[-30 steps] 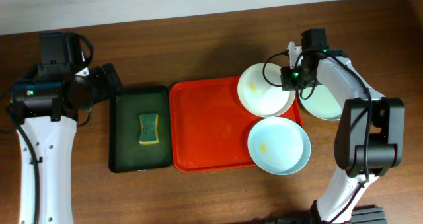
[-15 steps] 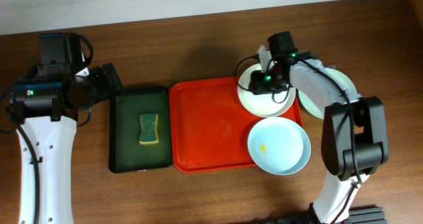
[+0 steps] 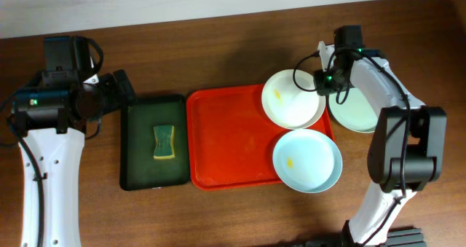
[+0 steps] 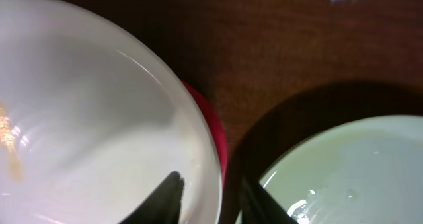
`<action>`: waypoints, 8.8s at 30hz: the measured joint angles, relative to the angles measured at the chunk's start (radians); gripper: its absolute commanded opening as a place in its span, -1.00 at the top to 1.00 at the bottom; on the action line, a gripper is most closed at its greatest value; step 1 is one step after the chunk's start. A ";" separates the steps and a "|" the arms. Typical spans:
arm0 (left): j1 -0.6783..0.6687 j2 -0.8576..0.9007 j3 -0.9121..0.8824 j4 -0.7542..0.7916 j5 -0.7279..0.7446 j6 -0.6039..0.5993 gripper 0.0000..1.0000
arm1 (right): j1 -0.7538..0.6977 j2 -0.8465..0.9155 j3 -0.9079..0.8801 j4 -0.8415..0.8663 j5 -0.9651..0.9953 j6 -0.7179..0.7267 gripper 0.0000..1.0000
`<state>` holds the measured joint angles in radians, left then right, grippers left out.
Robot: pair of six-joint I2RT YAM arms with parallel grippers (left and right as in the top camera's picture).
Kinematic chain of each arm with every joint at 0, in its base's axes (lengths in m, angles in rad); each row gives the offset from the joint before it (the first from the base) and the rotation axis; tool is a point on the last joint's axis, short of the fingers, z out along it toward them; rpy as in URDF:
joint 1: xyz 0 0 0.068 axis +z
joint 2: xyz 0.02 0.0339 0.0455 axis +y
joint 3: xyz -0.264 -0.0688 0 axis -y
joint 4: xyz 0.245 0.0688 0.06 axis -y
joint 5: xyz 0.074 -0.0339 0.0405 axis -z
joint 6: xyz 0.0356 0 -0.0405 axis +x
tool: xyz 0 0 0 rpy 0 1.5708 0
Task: Clean dirty plates on tray and stack at the side
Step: 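Move right gripper to the white plate rim and grasp it, then slide the white plate left across the red tray with the right gripper, then lower left gripper onto the sponge on the green tray and grasp it, then scrub the white plate with the sponge in the left gripper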
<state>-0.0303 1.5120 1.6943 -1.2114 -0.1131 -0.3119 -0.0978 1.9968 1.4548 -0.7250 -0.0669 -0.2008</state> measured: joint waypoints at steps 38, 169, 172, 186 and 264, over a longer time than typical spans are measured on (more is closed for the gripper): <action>0.000 0.000 0.000 0.000 0.000 0.000 -0.98 | 0.412 0.020 -0.032 -0.101 -0.274 0.437 0.61; -0.161 0.536 -0.225 0.117 0.102 0.174 0.01 | 0.452 0.018 -0.080 -0.189 -0.189 0.536 0.92; -0.161 0.536 -0.227 0.117 0.102 0.174 0.06 | 0.452 0.018 -0.080 -0.189 -0.189 0.537 0.92; -0.161 0.536 -0.248 0.126 0.097 0.174 0.45 | 0.452 0.018 -0.080 -0.188 -0.189 0.537 0.92; -0.428 0.701 -0.007 0.177 0.404 0.136 1.00 | 0.452 0.018 -0.092 -0.154 -0.230 0.537 0.92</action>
<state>-0.4587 2.2127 1.6871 -1.0344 0.2909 -0.1757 0.3542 2.0151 1.3628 -0.8791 -0.2966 0.3363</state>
